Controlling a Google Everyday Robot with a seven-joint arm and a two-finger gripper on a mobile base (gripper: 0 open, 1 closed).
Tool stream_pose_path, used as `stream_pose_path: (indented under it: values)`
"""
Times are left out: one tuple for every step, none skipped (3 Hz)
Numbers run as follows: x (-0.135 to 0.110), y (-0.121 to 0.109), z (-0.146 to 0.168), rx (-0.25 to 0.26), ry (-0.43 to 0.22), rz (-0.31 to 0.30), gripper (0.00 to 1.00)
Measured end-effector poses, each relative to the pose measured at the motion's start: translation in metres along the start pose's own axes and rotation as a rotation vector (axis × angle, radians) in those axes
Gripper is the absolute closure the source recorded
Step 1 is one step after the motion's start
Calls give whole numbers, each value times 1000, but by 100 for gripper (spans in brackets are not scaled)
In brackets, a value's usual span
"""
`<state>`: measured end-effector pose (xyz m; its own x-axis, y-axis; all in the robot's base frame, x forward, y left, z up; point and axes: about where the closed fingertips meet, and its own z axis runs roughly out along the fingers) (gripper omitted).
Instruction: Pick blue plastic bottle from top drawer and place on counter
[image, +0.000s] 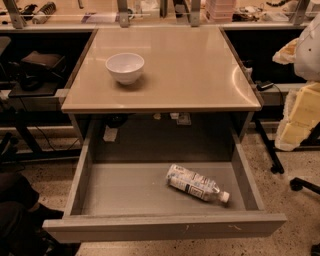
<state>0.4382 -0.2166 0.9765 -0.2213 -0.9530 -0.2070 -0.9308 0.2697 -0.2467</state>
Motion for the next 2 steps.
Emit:
stream_pose_path:
  values:
    - [0,0,0,0,0,0,0]
    - [-15,-5,37,-23,-68,20,0]
